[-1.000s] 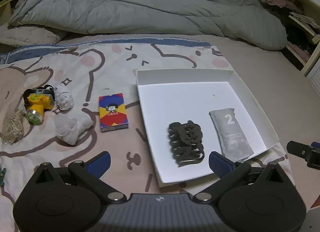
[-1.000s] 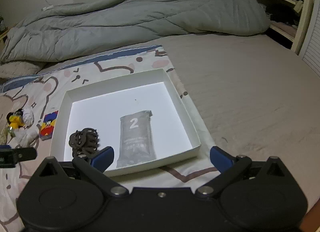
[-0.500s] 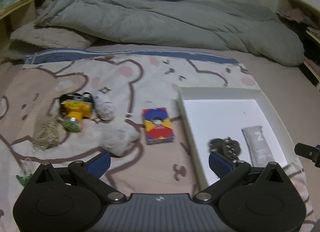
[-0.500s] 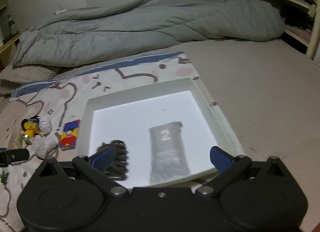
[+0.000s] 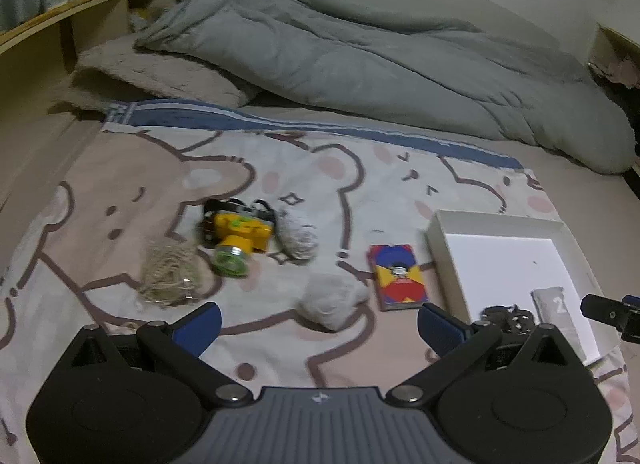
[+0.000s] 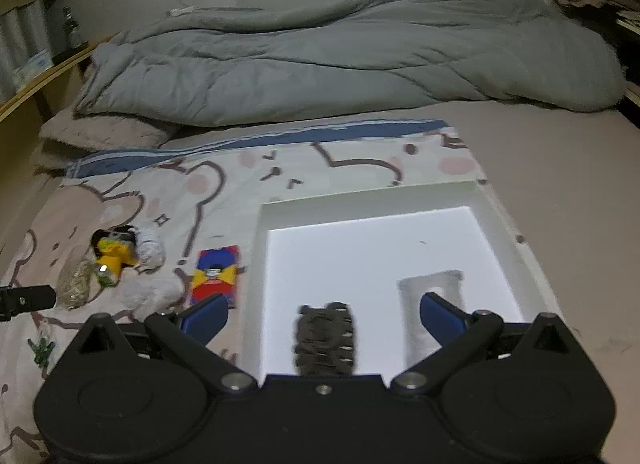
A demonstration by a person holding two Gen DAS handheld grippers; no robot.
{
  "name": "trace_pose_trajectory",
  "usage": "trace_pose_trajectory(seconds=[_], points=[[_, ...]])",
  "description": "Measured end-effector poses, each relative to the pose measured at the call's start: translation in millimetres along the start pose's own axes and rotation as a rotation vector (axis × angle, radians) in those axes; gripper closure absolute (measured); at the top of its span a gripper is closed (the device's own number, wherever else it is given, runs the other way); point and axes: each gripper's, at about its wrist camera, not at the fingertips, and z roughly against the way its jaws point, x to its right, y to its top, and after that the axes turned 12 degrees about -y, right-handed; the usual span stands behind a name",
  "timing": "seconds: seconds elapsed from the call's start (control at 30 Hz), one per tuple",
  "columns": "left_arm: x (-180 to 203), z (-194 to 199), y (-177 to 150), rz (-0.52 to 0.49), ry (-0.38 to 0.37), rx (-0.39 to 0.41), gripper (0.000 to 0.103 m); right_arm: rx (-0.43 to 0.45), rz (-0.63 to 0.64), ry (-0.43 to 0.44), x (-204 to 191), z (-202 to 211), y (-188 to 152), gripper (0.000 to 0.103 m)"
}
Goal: Organize objects
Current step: 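Grasp the white cloth bundle with the right gripper while the left grasps the green peg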
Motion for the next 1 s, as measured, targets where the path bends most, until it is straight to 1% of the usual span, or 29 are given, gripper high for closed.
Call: trace_pose_trajectory(seconds=[0.2, 0.43, 0.67, 0.8, 0.9, 1.0], points=[[-25.8, 15.4, -1.3, -0.025, 0.034, 0.025, 0.0, 0.008, 0.036, 0.036, -33.5, -0.6, 3.1, 0.0], [-56.1, 25.9, -3.8, -0.007, 0.052, 0.036, 0.0, 0.008, 0.057, 0.078, -71.9, -5.9, 9.6, 0.0], [-91.8, 28.2, -8.1, 0.02, 0.08, 0.046, 0.0, 0.0, 0.06, 0.118, -107.5, -15.3, 13.7, 0.0], [-113.5, 31.4, -12.3, 0.015, 0.092, 0.057, 0.0, -0.029, 0.018, 0.128, -123.2, -27.7, 15.2, 0.0], [-128.1, 31.8, -16.9, -0.013, 0.104, 0.052, 0.001, -0.063, -0.049, 0.137, -131.1, -39.6, 15.7, 0.0], [-140.9, 28.5, -24.3, -0.042, 0.124, 0.031, 0.007, -0.103, -0.142, 0.142, -136.2, -53.3, 15.0, 0.0]])
